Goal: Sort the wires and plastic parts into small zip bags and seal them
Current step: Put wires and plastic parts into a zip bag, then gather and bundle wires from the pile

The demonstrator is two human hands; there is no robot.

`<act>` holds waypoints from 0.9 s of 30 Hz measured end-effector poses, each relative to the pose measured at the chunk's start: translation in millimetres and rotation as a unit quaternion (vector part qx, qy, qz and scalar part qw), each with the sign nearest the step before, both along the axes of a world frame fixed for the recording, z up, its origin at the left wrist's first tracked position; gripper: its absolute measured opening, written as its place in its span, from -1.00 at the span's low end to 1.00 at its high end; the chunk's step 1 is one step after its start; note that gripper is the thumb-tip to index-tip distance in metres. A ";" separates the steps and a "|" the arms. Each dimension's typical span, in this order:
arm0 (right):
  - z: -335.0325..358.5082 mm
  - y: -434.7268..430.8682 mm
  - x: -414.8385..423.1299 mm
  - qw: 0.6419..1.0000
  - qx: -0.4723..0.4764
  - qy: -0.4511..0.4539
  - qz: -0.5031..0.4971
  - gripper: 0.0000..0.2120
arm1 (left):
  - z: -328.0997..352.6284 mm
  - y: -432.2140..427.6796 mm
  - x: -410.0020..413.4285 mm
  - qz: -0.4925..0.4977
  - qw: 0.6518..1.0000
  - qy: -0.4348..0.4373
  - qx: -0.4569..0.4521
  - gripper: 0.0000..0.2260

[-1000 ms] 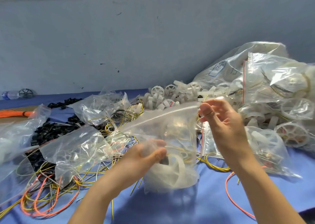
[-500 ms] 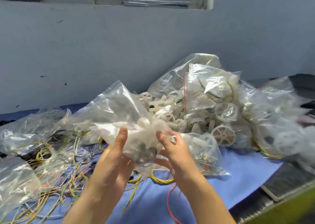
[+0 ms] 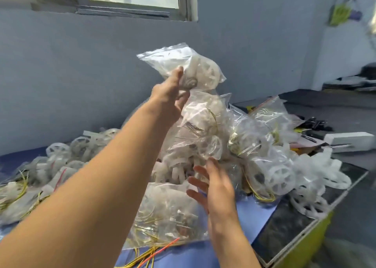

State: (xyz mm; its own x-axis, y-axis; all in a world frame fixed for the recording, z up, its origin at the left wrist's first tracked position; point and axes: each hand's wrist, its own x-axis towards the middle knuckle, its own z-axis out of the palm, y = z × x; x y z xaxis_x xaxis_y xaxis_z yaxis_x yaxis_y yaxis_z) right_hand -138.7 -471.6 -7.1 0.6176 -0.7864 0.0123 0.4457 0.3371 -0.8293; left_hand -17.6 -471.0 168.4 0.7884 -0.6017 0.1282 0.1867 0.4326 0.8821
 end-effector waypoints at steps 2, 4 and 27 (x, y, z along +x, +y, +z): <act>-2.1 -4.1 1.2 1.000 0.000 0.010 -0.011 -0.86 | 4.2 -11.3 -0.7 0.071 0.997 -0.017 0.032 -0.62; -2.4 -3.8 2.4 1.000 0.000 0.013 -0.014 -0.86 | -18.7 2.3 -16.6 0.122 0.988 -0.078 0.052 -0.62; -16.5 265.1 108.4 0.888 -0.351 0.117 0.275 -0.85 | -196.0 370.6 3.8 0.370 0.883 -0.105 0.268 -0.79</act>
